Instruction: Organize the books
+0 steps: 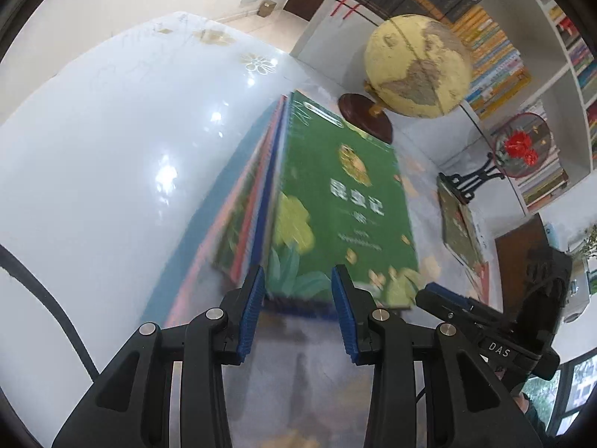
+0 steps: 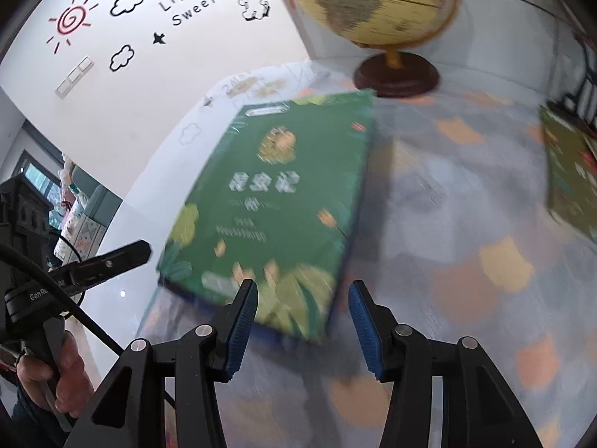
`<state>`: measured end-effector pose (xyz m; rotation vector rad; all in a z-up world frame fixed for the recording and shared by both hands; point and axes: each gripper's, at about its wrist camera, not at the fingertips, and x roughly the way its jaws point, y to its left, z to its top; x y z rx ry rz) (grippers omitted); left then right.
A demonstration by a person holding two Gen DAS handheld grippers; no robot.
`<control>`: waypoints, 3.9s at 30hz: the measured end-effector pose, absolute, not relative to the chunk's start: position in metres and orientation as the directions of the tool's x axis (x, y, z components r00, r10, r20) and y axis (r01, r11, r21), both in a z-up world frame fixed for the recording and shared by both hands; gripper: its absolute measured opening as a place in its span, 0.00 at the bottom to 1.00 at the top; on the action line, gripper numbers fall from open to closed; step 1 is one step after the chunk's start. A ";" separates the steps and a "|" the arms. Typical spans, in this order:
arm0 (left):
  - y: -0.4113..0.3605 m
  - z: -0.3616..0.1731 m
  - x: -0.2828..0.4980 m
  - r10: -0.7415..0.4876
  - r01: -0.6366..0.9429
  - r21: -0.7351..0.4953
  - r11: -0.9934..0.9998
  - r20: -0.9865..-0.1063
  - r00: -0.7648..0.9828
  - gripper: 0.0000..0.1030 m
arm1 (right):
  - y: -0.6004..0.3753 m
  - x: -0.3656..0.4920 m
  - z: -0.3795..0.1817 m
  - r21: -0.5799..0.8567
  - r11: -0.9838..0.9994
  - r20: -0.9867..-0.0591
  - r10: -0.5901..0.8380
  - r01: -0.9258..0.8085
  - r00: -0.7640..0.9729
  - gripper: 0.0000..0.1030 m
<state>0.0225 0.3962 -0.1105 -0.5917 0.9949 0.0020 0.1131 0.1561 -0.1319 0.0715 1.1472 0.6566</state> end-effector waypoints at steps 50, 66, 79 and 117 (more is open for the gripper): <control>-0.021 -0.056 0.264 -0.443 0.424 -0.253 0.869 -0.779 0.443 0.73 | -0.244 0.123 -0.111 0.380 0.920 -0.825 0.290 0.098 0.485 0.49; -0.040 -0.152 0.395 -0.465 0.300 -0.365 0.881 -0.782 0.416 0.67 | -0.253 0.251 -0.160 0.364 0.920 -0.817 0.242 0.143 0.523 0.50; -0.076 -0.166 0.384 -0.513 0.401 -0.376 0.835 -0.796 0.322 0.68 | -0.265 0.272 -0.176 0.342 0.933 -0.816 0.235 0.113 0.528 0.52; -0.079 -0.168 0.103 -0.460 0.340 -0.380 0.860 -0.867 0.194 0.57 | -0.267 0.036 -0.177 0.171 0.985 -0.913 0.154 0.011 0.378 0.45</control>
